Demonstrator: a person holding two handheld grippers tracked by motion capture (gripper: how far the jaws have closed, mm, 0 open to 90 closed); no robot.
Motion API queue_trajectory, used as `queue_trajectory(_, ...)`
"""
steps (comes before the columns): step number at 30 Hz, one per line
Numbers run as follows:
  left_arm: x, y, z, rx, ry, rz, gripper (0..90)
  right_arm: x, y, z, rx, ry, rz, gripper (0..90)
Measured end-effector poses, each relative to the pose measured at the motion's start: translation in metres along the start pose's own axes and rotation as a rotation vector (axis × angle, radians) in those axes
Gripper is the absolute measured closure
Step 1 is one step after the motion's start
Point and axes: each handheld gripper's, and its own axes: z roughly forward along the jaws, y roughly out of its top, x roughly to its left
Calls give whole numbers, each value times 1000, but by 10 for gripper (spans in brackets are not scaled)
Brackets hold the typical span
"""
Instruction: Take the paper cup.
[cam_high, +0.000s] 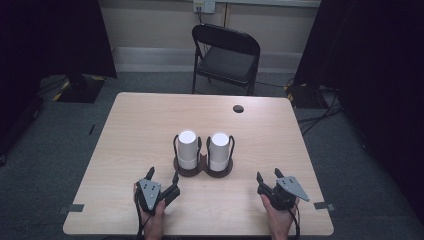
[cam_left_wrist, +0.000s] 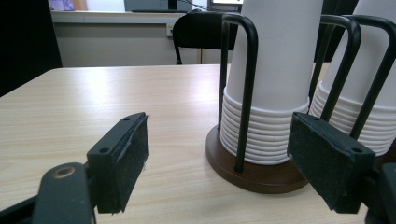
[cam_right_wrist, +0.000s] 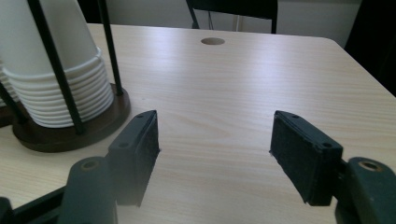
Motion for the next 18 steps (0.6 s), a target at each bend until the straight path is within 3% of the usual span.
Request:
queue_trajectory(4,0,0,0,-1,-2,2,206,2,2,0,-7,30,13,320)
queue_trajectory(9,1,0,0,-1,-18,-2,203,10,9,-1,-29,74,-4,323)
queue_trajectory(12,1,0,0,4,-33,10,180,17,12,0,-37,109,-6,322)
queue_trajectory(18,0,0,0,1,-21,10,181,34,20,4,-44,163,-34,306)
